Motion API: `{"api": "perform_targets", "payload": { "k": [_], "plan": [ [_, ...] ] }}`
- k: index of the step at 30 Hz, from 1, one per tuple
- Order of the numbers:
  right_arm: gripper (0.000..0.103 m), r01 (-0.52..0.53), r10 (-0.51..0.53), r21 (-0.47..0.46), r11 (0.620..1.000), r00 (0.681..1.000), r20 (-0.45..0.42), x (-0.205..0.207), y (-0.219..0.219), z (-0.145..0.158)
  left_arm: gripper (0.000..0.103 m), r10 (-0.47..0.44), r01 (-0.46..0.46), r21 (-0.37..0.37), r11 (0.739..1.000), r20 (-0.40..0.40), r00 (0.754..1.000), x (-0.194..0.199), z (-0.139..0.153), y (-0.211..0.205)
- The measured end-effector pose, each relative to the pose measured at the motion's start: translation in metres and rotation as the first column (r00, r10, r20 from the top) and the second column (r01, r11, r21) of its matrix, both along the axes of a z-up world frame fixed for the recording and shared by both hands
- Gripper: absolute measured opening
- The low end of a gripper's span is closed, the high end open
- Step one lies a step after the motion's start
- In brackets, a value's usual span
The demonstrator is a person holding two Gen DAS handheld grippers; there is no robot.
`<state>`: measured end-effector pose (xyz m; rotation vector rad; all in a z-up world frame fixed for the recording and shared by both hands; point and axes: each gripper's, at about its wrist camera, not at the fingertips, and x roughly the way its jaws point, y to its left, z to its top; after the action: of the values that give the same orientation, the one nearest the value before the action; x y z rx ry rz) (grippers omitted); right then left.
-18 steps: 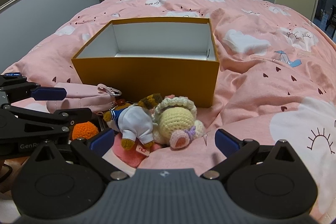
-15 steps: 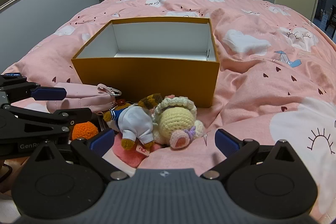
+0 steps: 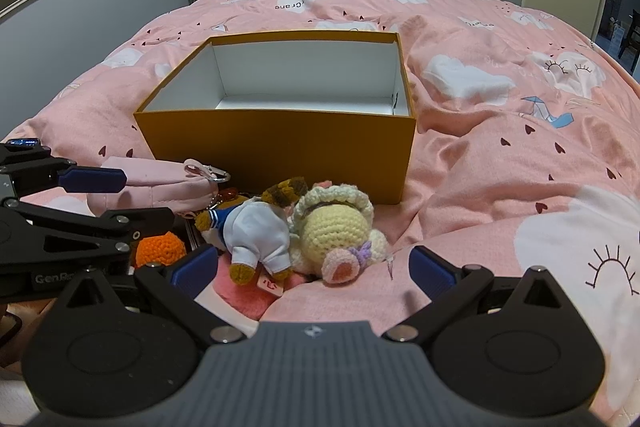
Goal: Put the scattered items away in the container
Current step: 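Move left tool to the sailor bear while right tool approaches the crocheted bunny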
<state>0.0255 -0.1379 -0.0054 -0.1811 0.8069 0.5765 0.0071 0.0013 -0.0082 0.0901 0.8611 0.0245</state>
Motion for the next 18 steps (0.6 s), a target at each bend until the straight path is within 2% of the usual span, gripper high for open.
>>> {"api": "perform_targets", "payload": {
  "k": [3, 8, 13, 16, 18],
  "plan": [
    [0.099, 0.009, -0.009, 0.006, 1.0, 1.0, -0.001, 0.003, -0.004, 0.0, 0.058, -0.007, 0.007, -0.015, 1.0, -0.006, 1.0, 0.001, 0.0, 0.002],
    [0.081, 0.05, -0.05, 0.01, 0.999, 0.999, -0.011, 0.015, -0.014, 0.002, 0.045, -0.048, 0.047, -0.055, 0.997, -0.003, 0.999, 0.005, 0.004, 0.0],
    [0.071, 0.055, -0.053, 0.023, 0.998, 0.997, -0.054, 0.026, -0.02, -0.002, 0.045, -0.106, 0.097, -0.158, 0.983, -0.046, 0.993, 0.017, -0.001, -0.003],
    [0.067, 0.034, -0.033, 0.014, 0.999, 0.998, -0.062, 0.031, -0.018, -0.005, 0.045, -0.094, 0.07, -0.242, 0.968, -0.089, 0.992, 0.027, -0.007, 0.001],
    [0.065, 0.018, -0.018, 0.004, 1.0, 0.998, -0.067, 0.035, -0.016, -0.007, 0.046, -0.083, 0.055, -0.266, 0.962, -0.097, 0.992, 0.033, -0.008, 0.001]
  ]
}}
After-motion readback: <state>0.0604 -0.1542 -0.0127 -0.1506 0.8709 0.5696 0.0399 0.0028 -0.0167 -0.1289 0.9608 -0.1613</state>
